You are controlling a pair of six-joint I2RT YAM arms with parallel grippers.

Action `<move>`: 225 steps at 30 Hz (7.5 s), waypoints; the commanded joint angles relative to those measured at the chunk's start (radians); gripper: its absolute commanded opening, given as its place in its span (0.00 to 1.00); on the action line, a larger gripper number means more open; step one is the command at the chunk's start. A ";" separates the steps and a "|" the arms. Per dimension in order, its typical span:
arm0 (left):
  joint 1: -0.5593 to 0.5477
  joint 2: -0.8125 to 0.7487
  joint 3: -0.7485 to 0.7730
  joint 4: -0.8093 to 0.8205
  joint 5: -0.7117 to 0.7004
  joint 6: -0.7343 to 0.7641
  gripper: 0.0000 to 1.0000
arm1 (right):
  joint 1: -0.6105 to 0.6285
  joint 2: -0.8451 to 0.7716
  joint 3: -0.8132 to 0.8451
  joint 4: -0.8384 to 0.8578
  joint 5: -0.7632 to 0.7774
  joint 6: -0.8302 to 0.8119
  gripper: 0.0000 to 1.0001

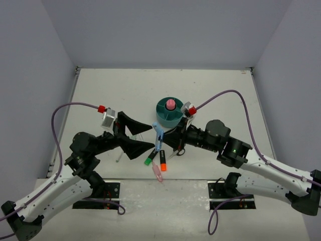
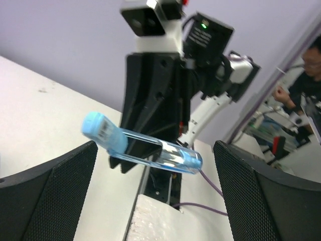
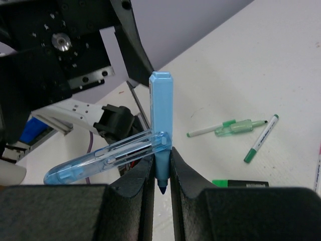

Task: Sort the stationery into containers
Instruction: Close the pen cap on the pen, then place the pen in the storage box.

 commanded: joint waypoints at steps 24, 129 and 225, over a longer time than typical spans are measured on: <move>0.002 0.133 -0.040 0.316 0.101 -0.129 0.22 | 0.003 -0.025 -0.002 0.119 -0.221 -0.041 0.00; 0.000 0.122 0.138 0.079 0.163 -0.002 0.00 | 0.000 0.005 0.030 -0.063 -0.473 -0.163 0.30; 0.232 0.977 0.444 0.287 -0.461 0.260 0.00 | -0.112 -0.526 -0.010 -0.637 0.342 0.082 0.99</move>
